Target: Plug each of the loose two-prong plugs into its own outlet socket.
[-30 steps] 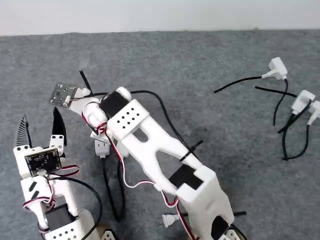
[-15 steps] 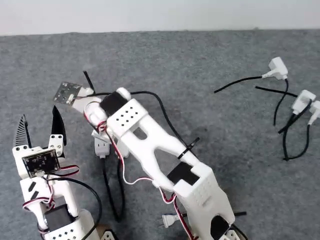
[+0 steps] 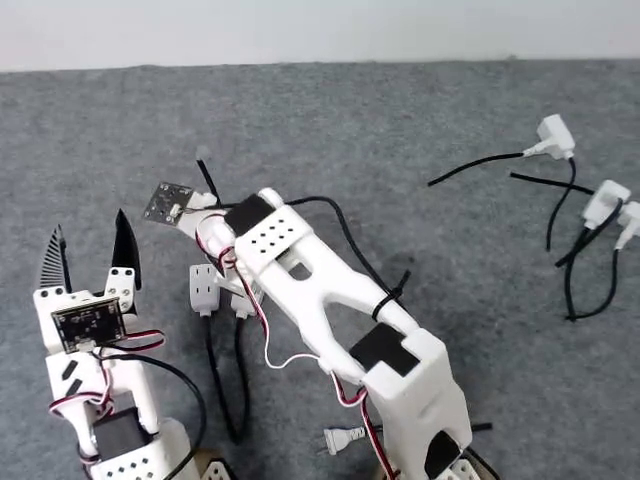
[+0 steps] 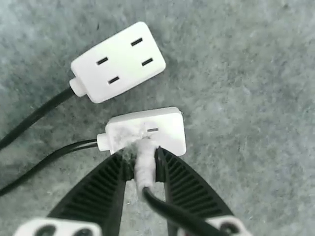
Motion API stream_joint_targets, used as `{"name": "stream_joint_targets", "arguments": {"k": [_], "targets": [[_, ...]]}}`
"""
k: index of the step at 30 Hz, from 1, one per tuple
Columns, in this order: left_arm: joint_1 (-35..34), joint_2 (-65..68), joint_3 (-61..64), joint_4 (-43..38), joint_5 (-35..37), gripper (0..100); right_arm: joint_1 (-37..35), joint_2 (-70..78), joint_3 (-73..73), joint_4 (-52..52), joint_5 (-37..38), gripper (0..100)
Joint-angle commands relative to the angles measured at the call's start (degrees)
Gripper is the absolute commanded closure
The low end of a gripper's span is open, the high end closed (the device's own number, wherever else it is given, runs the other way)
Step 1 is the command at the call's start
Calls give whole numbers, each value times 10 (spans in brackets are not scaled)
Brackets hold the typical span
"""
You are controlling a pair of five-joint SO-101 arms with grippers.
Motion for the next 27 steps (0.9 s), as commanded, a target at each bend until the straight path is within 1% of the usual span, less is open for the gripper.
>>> {"name": "stream_joint_targets", "arguments": {"k": [1, 5, 18, 21, 27], "targets": [[2, 1, -14, -3, 4, 756, -15, -36, 18, -16, 29, 991], [2, 1, -14, -3, 3, 756, -16, -44, 33, -48, 32, 991], [2, 1, -14, -3, 3, 756, -19, -116, 34, -52, 35, 991], [3, 1, -14, -3, 3, 756, -18, -114, 38, -52, 34, 991], [3, 1, -13, -3, 3, 756, -16, -116, 109, -93, 34, 991]]}}
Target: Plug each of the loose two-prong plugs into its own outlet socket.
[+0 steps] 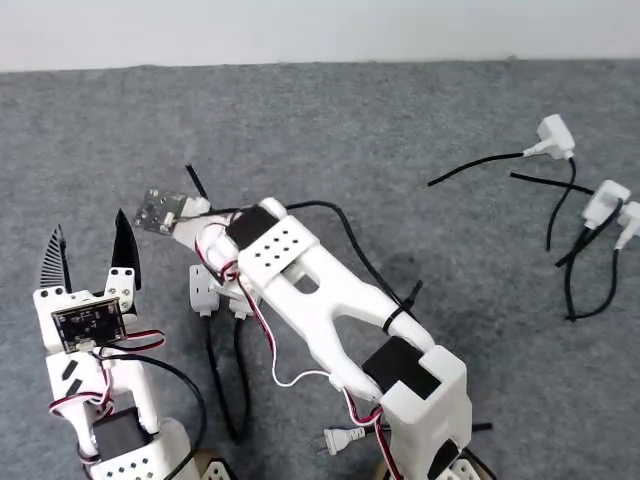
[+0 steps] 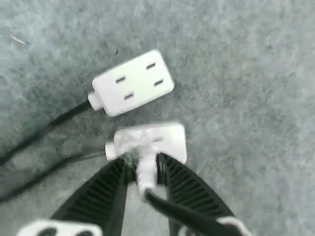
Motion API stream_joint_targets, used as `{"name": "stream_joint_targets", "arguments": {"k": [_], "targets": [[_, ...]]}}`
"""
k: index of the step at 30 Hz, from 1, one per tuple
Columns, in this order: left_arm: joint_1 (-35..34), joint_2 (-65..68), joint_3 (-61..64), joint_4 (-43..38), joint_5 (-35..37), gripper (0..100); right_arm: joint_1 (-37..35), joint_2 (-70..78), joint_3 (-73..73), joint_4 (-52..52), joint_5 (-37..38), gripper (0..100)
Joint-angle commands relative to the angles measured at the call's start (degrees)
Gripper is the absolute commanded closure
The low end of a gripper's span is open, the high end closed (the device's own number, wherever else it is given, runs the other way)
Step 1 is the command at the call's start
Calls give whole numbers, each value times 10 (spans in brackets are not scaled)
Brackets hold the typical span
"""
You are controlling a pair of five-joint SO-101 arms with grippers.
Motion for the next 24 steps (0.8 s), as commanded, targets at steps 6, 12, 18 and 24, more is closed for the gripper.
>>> {"name": "stream_joint_targets", "arguments": {"k": [6, 12, 18, 24], "targets": [[3, 1, -7, -4, 3, 756, -2, -64, 71, -86, 6, 991], [3, 1, -7, -4, 3, 756, -2, -76, 97, -117, 33, 991], [3, 1, -7, -4, 3, 756, 11, -70, 98, -125, 33, 991], [4, 1, -7, -4, 3, 756, 24, -70, 119, -131, 42, 991]]}}
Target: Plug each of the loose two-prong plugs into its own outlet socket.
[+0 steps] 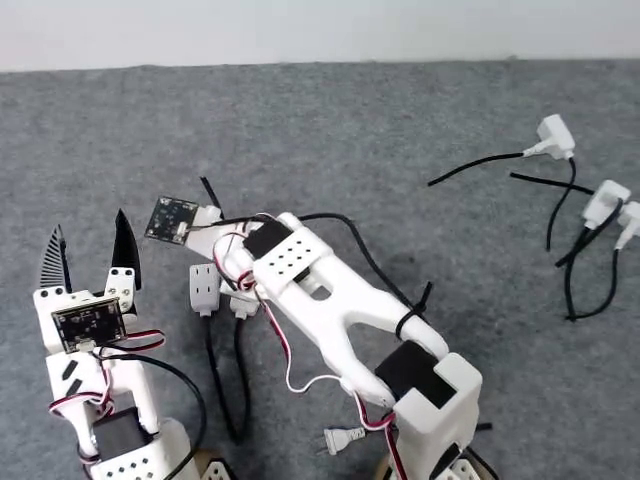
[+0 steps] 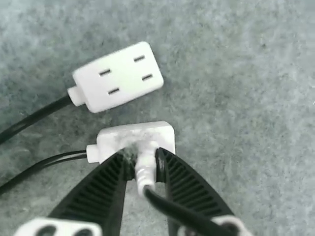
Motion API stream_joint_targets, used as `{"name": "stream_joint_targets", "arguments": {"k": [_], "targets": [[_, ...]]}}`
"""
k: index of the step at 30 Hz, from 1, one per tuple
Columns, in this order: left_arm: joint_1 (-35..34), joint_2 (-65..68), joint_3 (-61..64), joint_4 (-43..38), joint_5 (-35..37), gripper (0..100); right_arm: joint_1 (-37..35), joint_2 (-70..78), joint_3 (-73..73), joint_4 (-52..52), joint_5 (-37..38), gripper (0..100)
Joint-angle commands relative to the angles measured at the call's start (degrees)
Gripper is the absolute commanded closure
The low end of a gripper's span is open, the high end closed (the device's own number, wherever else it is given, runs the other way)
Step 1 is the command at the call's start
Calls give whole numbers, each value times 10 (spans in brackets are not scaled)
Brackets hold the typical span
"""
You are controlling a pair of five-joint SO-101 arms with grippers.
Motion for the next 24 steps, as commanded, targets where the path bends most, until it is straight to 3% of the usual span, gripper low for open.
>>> {"name": "stream_joint_targets", "arguments": {"k": [1, 24], "targets": [[4, 1, -7, -4, 3, 756, 7, -29, 11, -15, 19, 991], [23, 1, 8, -18, -10, 756, 12, -28, 143, -124, 21, 991]]}}
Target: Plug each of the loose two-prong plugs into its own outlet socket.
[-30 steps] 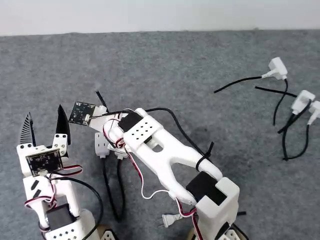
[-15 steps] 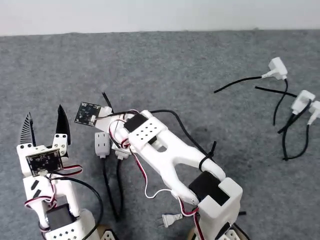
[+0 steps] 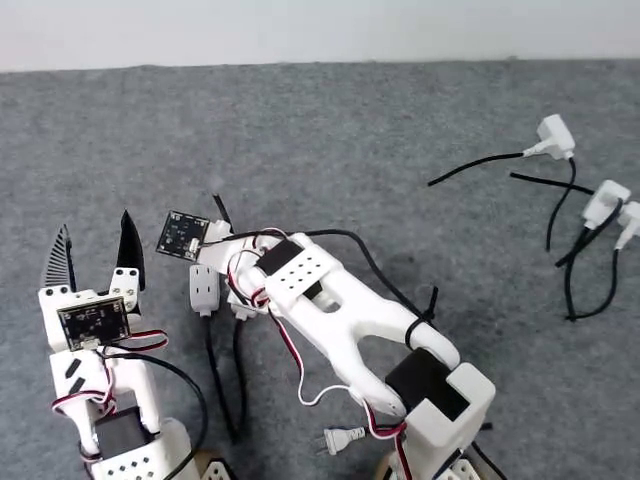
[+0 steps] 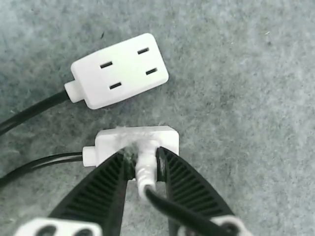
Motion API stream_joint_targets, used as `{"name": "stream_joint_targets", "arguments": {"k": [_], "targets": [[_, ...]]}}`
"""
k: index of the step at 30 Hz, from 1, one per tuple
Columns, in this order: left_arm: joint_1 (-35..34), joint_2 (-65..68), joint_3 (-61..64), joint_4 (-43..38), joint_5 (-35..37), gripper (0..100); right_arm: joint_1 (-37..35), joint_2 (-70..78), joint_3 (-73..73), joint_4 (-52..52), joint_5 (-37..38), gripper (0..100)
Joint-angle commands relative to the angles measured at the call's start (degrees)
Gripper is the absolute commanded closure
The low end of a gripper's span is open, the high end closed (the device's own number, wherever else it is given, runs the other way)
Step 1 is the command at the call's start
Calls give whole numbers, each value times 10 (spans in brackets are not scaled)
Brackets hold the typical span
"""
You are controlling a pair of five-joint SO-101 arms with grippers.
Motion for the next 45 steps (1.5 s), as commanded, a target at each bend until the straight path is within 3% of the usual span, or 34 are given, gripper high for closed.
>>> {"name": "stream_joint_targets", "arguments": {"k": [1, 14, 41, 45], "targets": [[13, 1, -1, -16, -4, 756, 7, 2, 16, 0, 6, 991], [15, 1, 0, -14, -4, 756, -5, 94, -62, 37, 4, 990], [34, 2, 17, -16, -6, 757, 7, 101, -36, 62, 9, 986], [34, 4, 17, -15, -3, 757, 7, 98, -36, 62, 10, 922]]}}
